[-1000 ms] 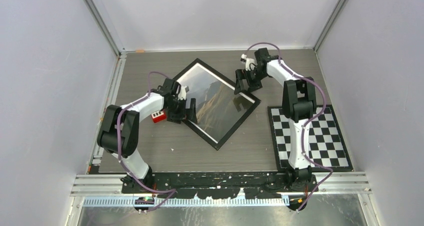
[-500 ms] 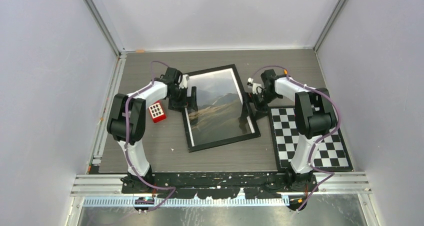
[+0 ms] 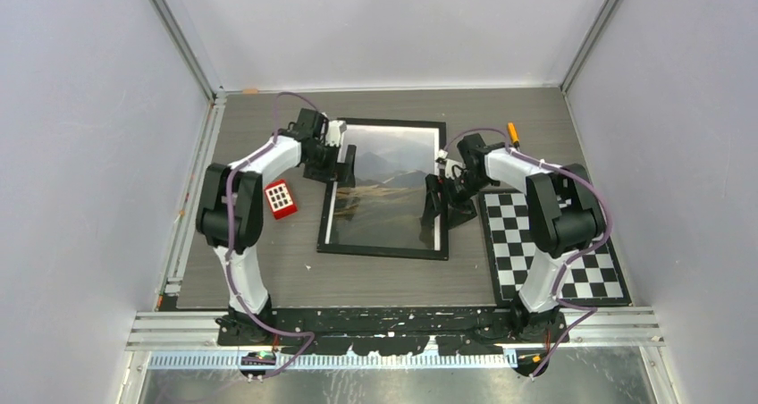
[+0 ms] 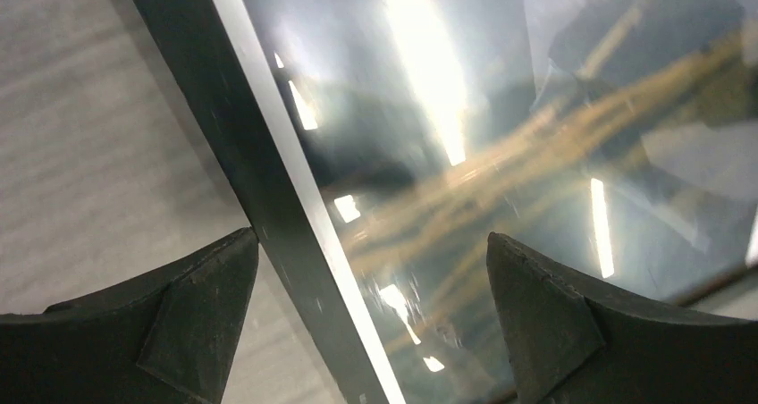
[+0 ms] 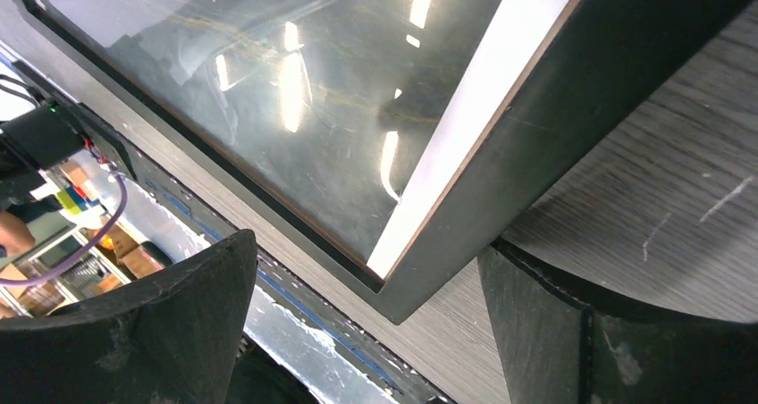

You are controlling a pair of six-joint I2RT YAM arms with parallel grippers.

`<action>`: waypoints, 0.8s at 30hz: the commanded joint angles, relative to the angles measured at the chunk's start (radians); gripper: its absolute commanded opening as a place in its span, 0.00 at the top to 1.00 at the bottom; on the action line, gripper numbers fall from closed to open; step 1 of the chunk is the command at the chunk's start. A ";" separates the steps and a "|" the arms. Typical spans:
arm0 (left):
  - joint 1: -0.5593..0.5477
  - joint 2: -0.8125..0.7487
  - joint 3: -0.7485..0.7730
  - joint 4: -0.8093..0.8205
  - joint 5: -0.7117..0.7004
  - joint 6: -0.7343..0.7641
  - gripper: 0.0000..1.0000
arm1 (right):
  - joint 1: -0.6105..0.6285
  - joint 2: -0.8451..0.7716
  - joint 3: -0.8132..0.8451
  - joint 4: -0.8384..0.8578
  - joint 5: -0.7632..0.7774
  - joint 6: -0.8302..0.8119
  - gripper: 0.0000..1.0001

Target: Take the photo out of the frame

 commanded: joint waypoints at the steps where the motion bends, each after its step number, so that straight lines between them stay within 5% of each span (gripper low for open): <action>1: -0.025 -0.259 -0.096 -0.010 0.157 0.154 0.00 | 0.002 -0.140 -0.012 0.129 -0.040 0.079 0.04; 4: -0.104 -0.365 -0.190 -0.027 0.163 0.294 0.00 | -0.029 -0.191 -0.033 0.164 -0.028 0.120 0.03; 7: -0.277 -0.403 -0.231 -0.095 0.011 0.441 0.00 | -0.065 -0.224 -0.043 0.188 -0.021 0.154 0.03; 16: -0.702 -0.300 -0.216 -0.081 -0.278 0.594 0.06 | -0.172 -0.250 -0.078 0.250 -0.023 0.271 0.03; 24: -0.840 -0.143 -0.169 -0.040 -0.415 0.628 0.14 | -0.221 -0.273 -0.108 0.255 -0.031 0.279 0.03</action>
